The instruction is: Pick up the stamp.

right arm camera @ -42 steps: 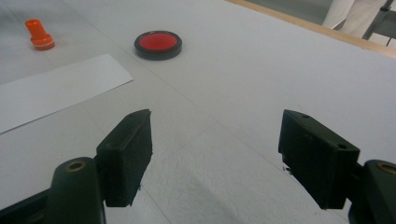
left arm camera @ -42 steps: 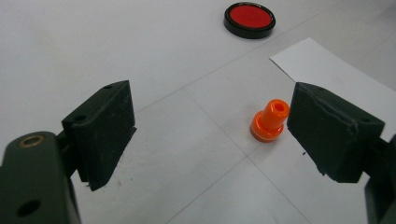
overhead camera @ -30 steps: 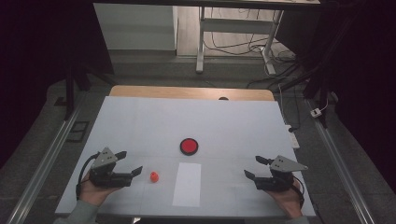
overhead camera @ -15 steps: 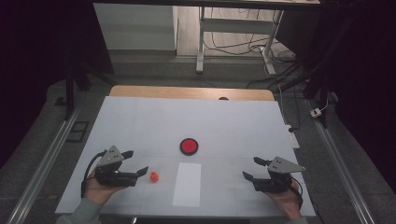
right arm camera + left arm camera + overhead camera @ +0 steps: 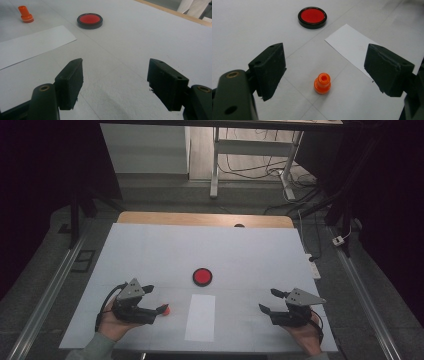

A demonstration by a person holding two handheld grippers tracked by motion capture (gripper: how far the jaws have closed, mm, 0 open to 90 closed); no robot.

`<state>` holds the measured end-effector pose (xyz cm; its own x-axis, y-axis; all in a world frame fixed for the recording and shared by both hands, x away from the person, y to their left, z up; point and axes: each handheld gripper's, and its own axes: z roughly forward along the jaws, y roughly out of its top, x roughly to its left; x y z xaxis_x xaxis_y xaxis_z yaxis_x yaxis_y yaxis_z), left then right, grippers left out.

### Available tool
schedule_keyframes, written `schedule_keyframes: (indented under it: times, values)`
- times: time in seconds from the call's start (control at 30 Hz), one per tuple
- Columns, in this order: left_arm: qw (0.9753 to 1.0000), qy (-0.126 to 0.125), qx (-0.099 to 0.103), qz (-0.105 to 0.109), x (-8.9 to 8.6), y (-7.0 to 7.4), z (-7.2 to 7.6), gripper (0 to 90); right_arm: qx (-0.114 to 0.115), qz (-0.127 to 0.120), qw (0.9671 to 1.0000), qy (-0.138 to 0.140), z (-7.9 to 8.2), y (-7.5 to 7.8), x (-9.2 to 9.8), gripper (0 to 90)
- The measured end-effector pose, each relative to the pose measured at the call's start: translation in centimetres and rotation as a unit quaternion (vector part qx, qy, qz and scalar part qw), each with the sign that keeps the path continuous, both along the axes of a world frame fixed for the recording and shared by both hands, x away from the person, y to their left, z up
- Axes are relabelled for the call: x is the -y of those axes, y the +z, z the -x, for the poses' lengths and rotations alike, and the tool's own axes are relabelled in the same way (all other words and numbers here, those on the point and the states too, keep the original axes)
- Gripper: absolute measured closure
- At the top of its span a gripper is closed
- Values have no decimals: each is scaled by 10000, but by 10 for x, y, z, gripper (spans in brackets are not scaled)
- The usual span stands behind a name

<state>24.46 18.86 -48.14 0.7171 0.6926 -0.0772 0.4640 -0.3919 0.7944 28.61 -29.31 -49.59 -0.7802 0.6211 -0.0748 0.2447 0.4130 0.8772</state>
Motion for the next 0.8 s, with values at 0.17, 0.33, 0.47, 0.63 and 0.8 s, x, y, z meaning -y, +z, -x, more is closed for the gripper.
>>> schedule_keyframes:
  times: [0.17,0.33,0.47,0.63,0.8]
  values:
    - [9999,-79,-33,-66,5,-2,-1,183,-25,25,10000,-1,1,0,-1,286]
    - [9995,-171,-141,-218,9,-7,-2,194,-34,83,10000,20,1,-1,-3,287]
    - [9991,-166,-227,-304,9,-13,-3,205,-48,80,10000,23,0,-2,-4,287]
    - [9987,-161,-320,-366,10,-19,-6,228,-46,116,9999,14,0,-2,-4,287]
    - [9979,-202,-334,-509,12,-25,-7,271,-59,100,9999,29,0,-3,-4,288]
